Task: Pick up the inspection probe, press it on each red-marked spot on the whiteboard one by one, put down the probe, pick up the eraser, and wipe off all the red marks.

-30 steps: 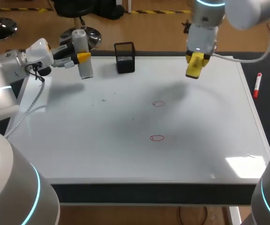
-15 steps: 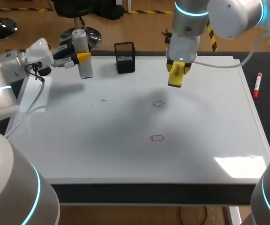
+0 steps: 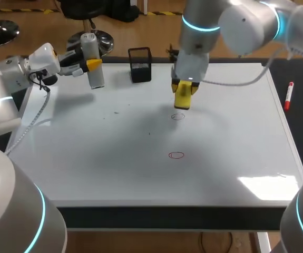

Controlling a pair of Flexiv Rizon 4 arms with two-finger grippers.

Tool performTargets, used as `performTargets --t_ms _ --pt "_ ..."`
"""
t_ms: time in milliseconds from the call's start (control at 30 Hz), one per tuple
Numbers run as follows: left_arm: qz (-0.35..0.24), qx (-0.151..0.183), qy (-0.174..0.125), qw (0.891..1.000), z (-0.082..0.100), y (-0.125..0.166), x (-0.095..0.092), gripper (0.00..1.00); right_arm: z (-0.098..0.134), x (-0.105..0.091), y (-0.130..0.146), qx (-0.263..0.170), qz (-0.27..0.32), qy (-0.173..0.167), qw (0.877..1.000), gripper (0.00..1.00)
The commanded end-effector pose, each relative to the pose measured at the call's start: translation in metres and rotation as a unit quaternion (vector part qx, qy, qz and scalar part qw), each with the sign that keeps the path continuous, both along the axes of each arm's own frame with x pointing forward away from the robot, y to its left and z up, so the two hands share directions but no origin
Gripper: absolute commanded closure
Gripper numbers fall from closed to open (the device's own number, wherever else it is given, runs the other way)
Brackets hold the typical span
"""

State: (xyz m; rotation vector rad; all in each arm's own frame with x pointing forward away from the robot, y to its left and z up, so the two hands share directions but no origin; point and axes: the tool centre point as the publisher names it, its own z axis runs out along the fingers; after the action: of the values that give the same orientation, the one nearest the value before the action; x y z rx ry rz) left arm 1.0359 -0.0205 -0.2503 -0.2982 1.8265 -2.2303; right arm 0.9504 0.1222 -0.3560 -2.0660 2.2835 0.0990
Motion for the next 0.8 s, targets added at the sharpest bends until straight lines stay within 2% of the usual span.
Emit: performTargets --t_ms 33,400,800 --pt "0.0 -0.001 -0.001 1.0 0.0 -0.001 0.0 1.0 -0.012 0.004 0.014 -0.006 0.011 0.005 1.0 1.0" --pt "0.0 -0.001 -0.001 1.0 0.0 -0.001 0.0 1.0 -0.024 -0.004 0.034 -0.007 0.036 0.01 0.999 1.0" --pt "0.0 -0.001 -0.001 1.0 0.0 -0.001 0.0 1.0 -0.045 -0.026 0.048 -0.011 0.056 0.038 0.998 1.0"
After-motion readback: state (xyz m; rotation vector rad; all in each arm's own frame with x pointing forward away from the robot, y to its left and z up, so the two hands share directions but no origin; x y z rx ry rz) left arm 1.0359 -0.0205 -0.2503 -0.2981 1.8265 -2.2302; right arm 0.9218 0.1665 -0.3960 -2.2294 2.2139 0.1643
